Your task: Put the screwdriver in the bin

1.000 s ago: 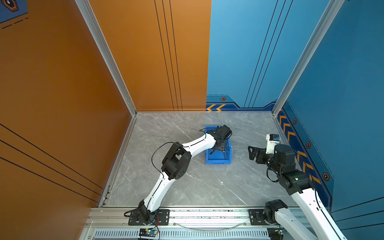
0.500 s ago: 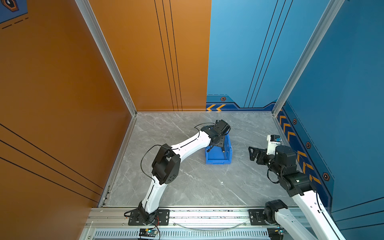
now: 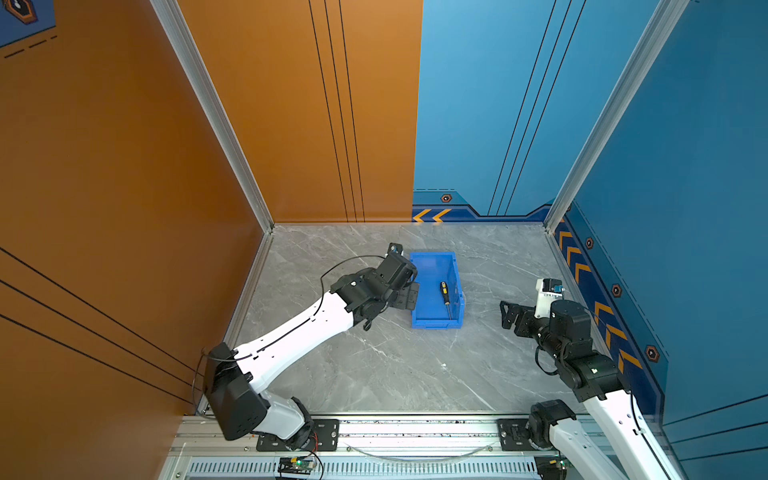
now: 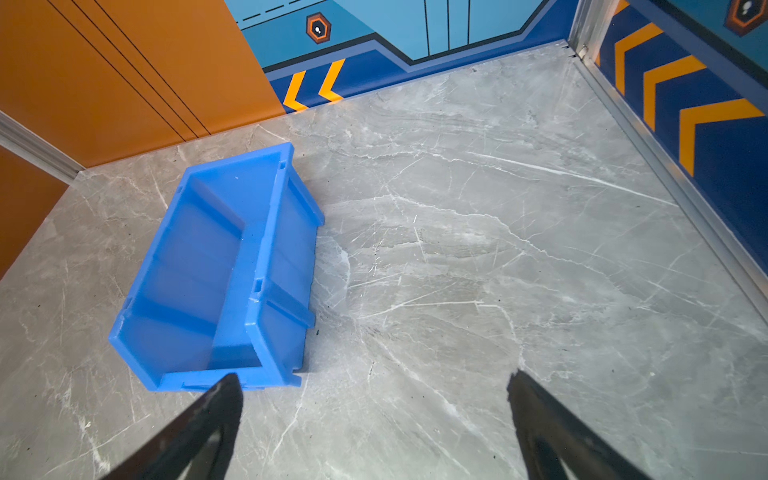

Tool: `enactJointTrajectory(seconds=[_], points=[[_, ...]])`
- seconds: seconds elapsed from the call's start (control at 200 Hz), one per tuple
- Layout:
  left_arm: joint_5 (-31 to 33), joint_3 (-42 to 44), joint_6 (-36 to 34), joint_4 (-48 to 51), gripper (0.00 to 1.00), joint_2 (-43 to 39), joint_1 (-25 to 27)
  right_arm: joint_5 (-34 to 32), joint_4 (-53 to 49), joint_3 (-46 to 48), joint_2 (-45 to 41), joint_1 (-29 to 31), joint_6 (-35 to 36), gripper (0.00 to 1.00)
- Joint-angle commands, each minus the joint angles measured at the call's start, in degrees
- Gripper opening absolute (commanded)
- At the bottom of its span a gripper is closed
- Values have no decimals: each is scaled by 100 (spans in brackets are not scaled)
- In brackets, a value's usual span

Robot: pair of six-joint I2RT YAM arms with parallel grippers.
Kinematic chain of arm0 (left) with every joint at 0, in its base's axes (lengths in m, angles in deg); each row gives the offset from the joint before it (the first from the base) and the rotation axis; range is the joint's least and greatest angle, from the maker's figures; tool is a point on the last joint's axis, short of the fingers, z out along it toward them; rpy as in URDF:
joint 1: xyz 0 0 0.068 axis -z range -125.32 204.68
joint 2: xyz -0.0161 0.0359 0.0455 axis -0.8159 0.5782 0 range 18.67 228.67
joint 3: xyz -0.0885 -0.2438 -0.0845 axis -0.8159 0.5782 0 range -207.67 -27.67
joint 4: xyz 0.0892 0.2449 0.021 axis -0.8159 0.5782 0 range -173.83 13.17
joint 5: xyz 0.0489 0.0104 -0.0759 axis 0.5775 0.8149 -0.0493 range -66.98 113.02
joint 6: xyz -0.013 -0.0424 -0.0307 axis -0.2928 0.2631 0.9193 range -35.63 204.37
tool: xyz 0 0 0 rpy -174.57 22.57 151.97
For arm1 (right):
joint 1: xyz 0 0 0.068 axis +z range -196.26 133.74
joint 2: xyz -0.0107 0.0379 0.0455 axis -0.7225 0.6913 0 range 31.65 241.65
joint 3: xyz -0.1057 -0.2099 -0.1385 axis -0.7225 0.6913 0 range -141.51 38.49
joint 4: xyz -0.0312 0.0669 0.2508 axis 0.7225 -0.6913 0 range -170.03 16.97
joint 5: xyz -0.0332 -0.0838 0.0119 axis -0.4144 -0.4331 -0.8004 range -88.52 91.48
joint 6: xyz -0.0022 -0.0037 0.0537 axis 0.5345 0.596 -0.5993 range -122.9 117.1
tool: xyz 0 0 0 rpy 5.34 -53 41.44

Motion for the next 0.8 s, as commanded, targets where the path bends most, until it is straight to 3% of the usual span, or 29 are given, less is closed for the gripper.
enactJointTrajectory(seconds=[0.0,0.23,0.31,0.41,0.531,0.691,0.796], points=[[313,759,-285,-342,98,-710,-369,-281,14,120,-68,-72,-61,100],[-54,2303,-368,-1201,98,-1960,-1878,-801,219,168,369,-129,-196,100],[396,2868,-388,-1605,98,-2173,-2316,-961,623,407,476,-137,-32,100],[899,3684,-1002,-2464,98,-2350,-2710,-1454,1315,960,445,-222,82,100],[981,4505,-1832,-3885,98,-2354,-3156,-807,2832,1850,329,-279,1011,100],[693,5191,-2732,-5244,98,-2136,-3673,-1461,3456,2264,626,-284,1227,100],[279,5636,-2748,-6478,98,-1707,-4101,-1221,4474,2624,974,-310,1439,100]])
